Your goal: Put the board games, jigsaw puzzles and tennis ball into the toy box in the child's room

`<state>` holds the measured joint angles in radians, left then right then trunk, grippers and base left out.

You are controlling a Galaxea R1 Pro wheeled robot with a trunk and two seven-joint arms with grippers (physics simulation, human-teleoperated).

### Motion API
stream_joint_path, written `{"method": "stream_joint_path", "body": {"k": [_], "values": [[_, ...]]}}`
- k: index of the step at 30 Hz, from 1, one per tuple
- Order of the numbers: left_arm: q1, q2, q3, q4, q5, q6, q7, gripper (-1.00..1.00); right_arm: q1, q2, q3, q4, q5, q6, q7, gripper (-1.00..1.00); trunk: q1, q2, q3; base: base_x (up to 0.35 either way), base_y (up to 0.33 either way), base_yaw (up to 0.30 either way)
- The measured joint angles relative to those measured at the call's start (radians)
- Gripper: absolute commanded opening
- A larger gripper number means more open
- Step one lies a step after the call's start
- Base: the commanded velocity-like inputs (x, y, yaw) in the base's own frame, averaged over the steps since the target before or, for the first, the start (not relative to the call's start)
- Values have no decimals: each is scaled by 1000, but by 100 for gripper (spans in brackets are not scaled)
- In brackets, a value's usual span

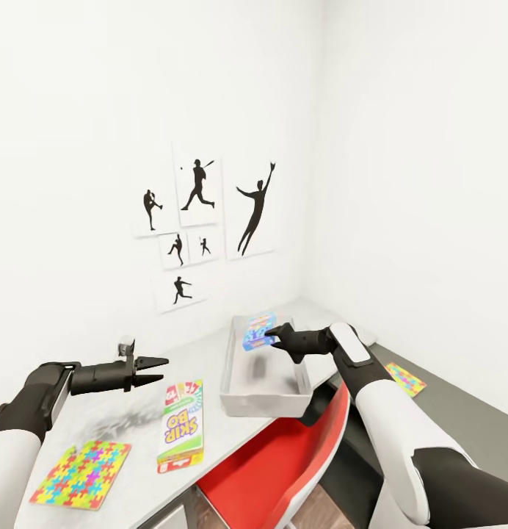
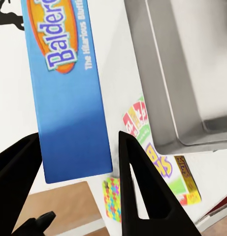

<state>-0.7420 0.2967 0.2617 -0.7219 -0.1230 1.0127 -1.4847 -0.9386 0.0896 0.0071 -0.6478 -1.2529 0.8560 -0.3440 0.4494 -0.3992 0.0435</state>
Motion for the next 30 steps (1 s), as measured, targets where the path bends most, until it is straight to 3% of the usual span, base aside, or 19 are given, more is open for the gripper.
{"method": "stream_joint_path", "body": {"k": [30], "values": [[0, 0, -1, 0, 0, 0, 1, 100, 0, 9, 0, -6, 1, -1, -2, -100, 0, 0, 0, 33, -27, 0]]}}
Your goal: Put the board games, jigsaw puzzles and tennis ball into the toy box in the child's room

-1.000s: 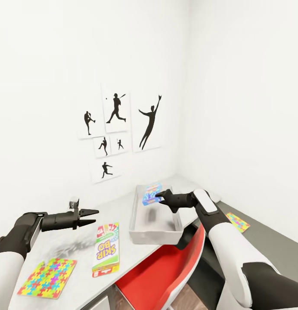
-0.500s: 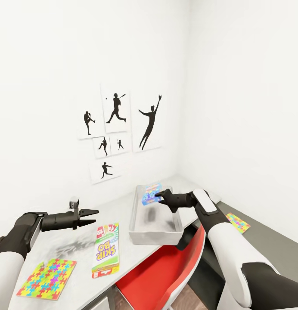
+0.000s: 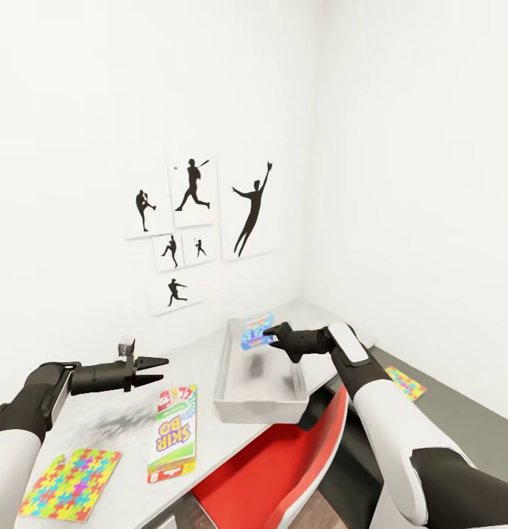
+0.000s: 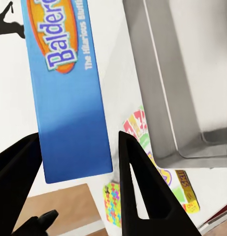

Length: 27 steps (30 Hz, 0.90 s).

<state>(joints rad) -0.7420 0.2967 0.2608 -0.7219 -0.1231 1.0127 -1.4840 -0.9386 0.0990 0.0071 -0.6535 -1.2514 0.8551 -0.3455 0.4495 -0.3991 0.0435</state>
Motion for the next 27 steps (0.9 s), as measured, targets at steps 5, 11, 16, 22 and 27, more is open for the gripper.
{"method": "stream_joint_path", "body": {"k": [5, 11, 16, 22, 27], "values": [[0, 0, 0, 0, 0, 0, 0, 100, 0, 1, 0, 0, -2, -1, 0, -100, 0, 0, 0, 109, -70, 0], [0, 0, 0, 0, 0, 1, 0, 100, 0, 1, 1, -1, 0, 0, 0, -100, 0, 0, 0, 134, -103, 0], [0, -1, 0, 0, 0, 1, 0, 100, 0, 1, 2, -2, -1, -8, 0, -100, 0, 0, 0, 62, -136, 0], [0, -1, -1, 0, 1, 0, 0, 100, 0, 1, 4, -2, -1, -12, 0, -100, 0, 0, 0, 25, -78, 0], [0, 0, 0, 0, 2, 0, 0, 100, 0, 1, 4, -2, -1, -13, 0, -100, 0, 0, 0, 3, -89, 0]]}}
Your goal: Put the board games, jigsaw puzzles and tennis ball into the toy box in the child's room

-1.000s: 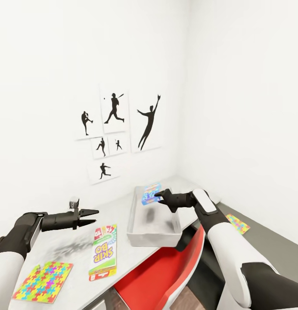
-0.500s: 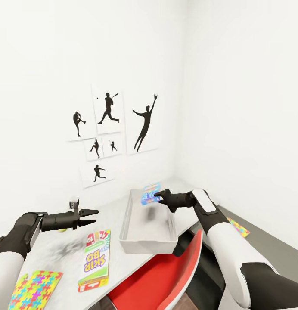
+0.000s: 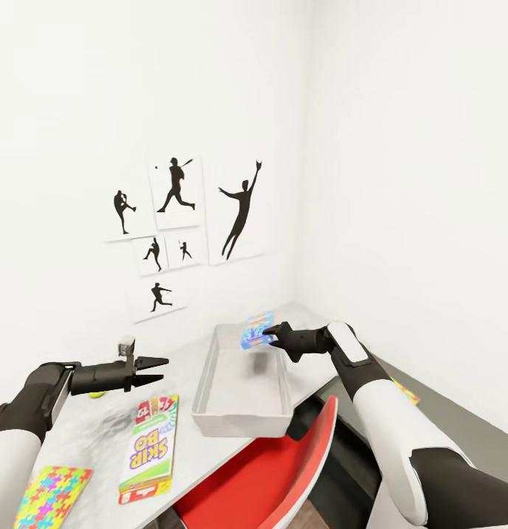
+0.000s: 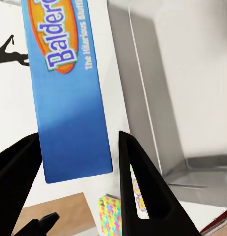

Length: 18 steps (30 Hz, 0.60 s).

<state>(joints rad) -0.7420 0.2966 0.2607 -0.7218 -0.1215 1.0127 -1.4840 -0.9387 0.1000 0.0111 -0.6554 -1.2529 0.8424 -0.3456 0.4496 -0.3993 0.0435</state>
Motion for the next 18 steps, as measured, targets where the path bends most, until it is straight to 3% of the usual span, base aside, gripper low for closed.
{"method": "stream_joint_path", "body": {"k": [18], "values": [[0, 0, 1, 0, -1, 2, 0, 100, 0, 0, 1, -1, 0, 0, 0, -100, 0, 0, 0, 43, -67, 29]]}}
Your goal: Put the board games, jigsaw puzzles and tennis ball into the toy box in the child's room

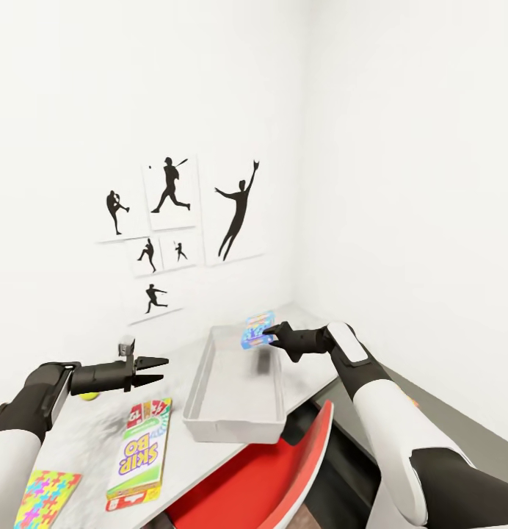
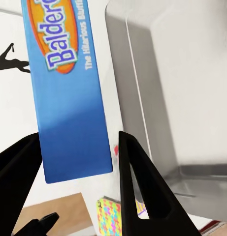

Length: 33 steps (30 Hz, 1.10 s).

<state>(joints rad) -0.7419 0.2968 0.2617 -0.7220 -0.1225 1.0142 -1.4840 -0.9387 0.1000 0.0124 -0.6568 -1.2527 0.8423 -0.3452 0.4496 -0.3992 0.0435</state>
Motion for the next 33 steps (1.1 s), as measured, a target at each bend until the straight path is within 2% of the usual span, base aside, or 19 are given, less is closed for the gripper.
{"method": "stream_joint_path", "body": {"k": [11, 33], "values": [[0, 0, 0, 0, 0, 0, 0, 100, 0, 0, 0, 0, 0, 0, 1, -100, 0, 0, 0, 91, -3, 20], [0, 0, 1, 0, 0, 0, 0, 100, 0, 0, 0, 0, 0, 2, 1, -100, 0, 0, -3, 3, 0, 0]]}}
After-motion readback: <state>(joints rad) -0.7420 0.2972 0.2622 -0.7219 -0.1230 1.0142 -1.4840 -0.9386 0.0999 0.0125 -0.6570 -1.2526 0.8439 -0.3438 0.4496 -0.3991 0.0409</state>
